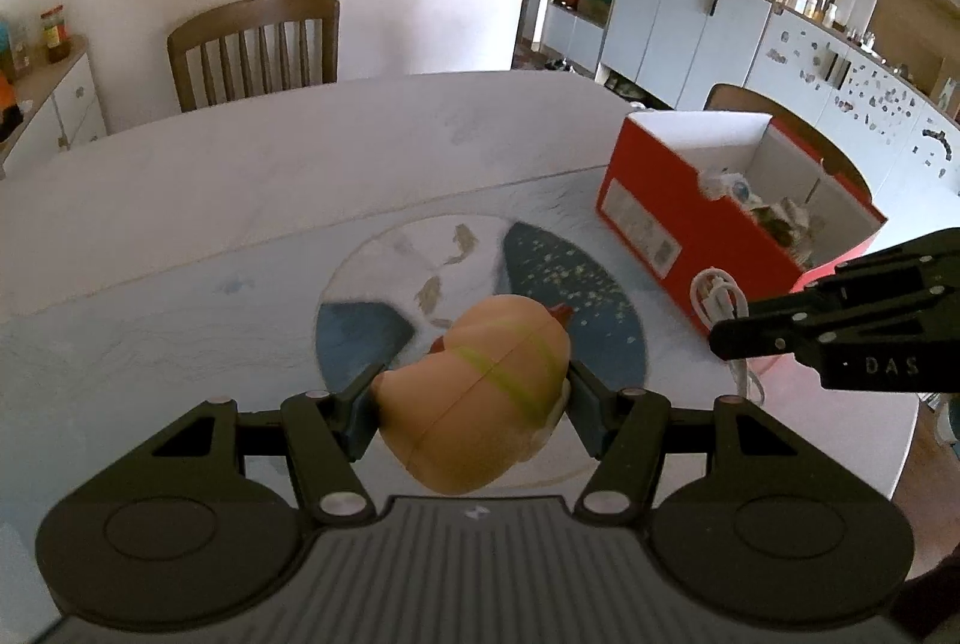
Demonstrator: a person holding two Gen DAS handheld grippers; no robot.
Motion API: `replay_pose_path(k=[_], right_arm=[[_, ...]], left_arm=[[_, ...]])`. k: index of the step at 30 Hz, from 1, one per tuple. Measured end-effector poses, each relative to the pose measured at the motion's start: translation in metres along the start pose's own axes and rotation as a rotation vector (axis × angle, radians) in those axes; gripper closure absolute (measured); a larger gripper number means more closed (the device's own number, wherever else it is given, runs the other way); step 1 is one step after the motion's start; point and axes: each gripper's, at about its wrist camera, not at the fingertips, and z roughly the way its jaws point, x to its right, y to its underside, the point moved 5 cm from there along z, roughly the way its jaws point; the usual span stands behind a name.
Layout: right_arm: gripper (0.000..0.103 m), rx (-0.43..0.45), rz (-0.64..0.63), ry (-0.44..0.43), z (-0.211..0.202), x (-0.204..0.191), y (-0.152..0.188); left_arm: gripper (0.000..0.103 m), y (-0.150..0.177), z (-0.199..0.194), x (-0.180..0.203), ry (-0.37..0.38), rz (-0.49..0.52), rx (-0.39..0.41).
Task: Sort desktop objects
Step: 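Carry the white cable and bread roll over the red shoebox with both tools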
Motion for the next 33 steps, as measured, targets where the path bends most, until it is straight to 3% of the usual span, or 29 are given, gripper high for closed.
replay_pose_path(k=[16,33], right_arm=[[0.089,0.061,-0.001,-0.019,-0.042,0.056,-0.017],[0.089,0.081,0.069,0.015,-0.066,0.149,-0.019]], left_arm=[[0.041,-0.032,-0.016,0.065,-0.015,0.029,0.05],[0.041,-0.066,0.012,0.146,0.009,0.078,0.063]])
